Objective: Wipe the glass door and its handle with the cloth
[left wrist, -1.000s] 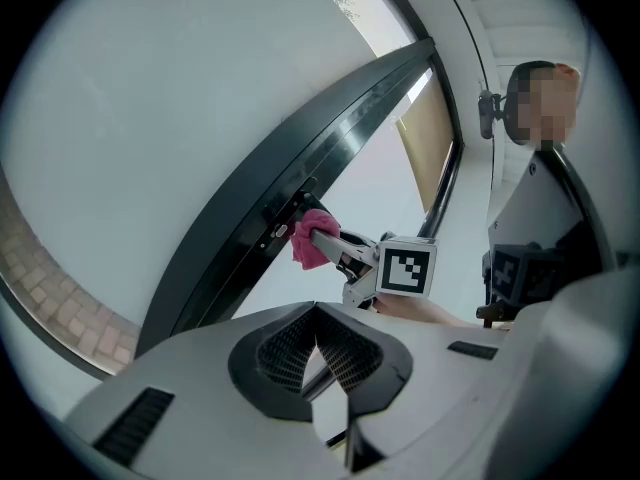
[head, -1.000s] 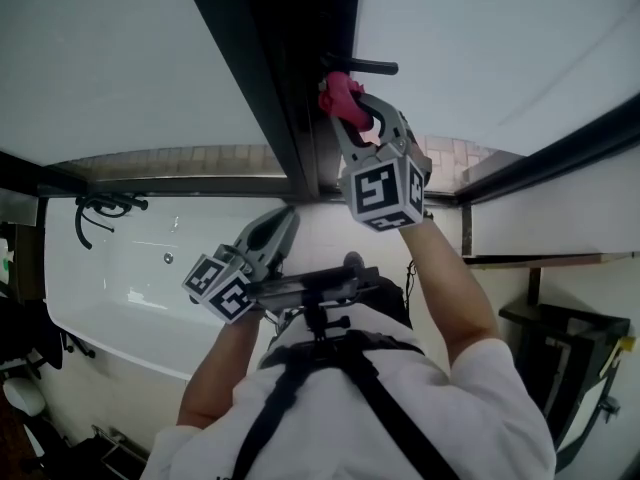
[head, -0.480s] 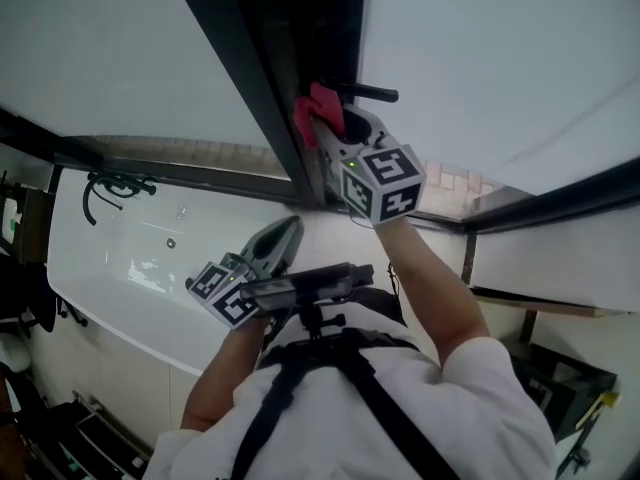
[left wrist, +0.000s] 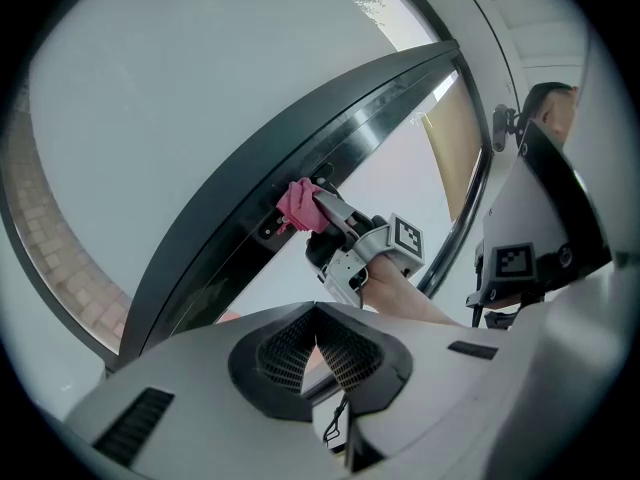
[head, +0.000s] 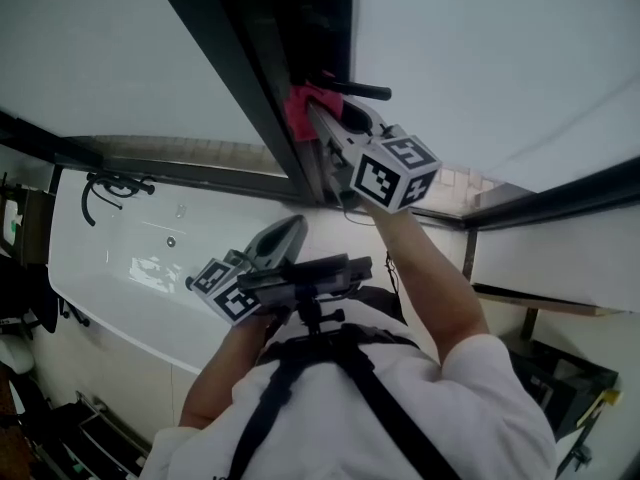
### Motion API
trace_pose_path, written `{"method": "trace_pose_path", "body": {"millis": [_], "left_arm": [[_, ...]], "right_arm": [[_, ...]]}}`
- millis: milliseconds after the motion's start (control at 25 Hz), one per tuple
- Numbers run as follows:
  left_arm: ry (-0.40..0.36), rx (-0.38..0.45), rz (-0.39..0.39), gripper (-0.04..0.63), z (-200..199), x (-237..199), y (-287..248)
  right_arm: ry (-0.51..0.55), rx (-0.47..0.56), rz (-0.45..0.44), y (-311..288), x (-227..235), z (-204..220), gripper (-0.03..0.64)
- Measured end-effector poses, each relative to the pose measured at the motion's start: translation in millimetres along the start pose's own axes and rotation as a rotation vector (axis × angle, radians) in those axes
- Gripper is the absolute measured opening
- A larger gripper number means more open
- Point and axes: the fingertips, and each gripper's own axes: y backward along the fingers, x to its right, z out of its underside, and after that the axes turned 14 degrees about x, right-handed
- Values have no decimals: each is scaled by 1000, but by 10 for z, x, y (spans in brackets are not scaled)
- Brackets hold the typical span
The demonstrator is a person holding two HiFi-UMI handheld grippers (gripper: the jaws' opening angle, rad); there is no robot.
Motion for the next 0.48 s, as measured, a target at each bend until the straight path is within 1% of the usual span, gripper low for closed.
{"method": "trace_pose_path", "body": {"millis": [280, 400, 480], "left_arm": [[4, -55, 55, -12, -87, -58, -81], [11, -73, 71, -13, -55, -53, -106], [15, -86, 82, -12, -26, -35, -123]], "right_arm": [[-18, 57, 6, 155, -18, -126, 106], [-9, 76, 24, 313, 46, -197, 106], [-16, 108, 47, 442, 122, -262, 106]]}}
